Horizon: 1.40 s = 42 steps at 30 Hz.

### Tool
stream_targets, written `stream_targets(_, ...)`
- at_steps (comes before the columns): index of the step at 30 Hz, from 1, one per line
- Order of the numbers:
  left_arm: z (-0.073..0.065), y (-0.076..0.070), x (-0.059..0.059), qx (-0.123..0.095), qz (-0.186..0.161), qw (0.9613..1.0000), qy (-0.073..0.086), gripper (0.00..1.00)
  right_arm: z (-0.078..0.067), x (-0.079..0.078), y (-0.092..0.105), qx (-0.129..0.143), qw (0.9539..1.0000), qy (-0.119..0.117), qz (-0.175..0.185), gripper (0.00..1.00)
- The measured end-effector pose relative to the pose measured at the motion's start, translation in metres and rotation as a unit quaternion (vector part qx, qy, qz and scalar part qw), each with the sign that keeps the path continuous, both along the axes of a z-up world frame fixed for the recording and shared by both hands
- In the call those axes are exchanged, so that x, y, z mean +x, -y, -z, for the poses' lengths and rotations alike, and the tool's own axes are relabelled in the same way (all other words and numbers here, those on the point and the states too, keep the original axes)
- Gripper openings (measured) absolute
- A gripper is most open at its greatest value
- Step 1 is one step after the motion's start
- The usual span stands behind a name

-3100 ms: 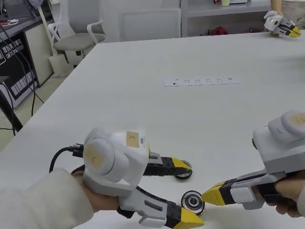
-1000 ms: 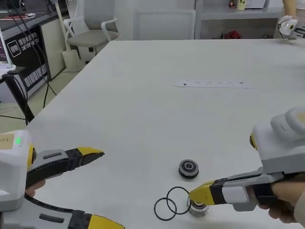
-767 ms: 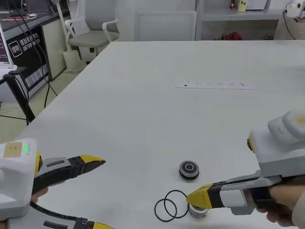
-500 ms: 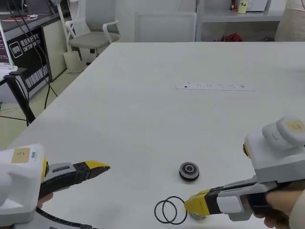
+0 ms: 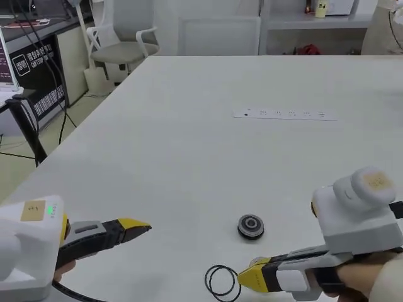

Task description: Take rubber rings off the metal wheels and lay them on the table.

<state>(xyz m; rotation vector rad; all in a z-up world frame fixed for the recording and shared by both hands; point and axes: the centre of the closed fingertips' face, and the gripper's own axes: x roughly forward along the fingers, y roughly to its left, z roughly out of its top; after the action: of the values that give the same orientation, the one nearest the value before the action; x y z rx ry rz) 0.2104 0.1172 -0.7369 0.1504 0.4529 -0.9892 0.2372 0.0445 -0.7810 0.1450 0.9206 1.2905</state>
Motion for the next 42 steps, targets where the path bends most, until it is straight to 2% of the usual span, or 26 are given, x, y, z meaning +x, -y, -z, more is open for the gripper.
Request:
stream_targets(9,0.0,0.004,-0.003,-0.004,-0.001,1.0,-0.002,0.9,0.016,0.003,0.001,-0.027,0.9995,0.007,0.013,0.0)
stream_targets(16,-0.001,0.005,-0.003,-0.007,-0.005,1.0,-0.003,0.89,0.017,0.003,0.0,-0.028,0.9995,0.012,0.01,0.0)
stream_targets(33,-0.002,0.0,-0.001,-0.007,-0.01,0.9999,0.001,0.88,0.013,0.002,-0.001,-0.05,0.9952,0.078,-0.031,0.06)
stream_targets(42,-0.002,-0.003,-0.001,-0.007,-0.011,0.9999,0.004,0.88,0.005,0.013,0.004,-0.042,0.9952,0.087,-0.015,0.07)
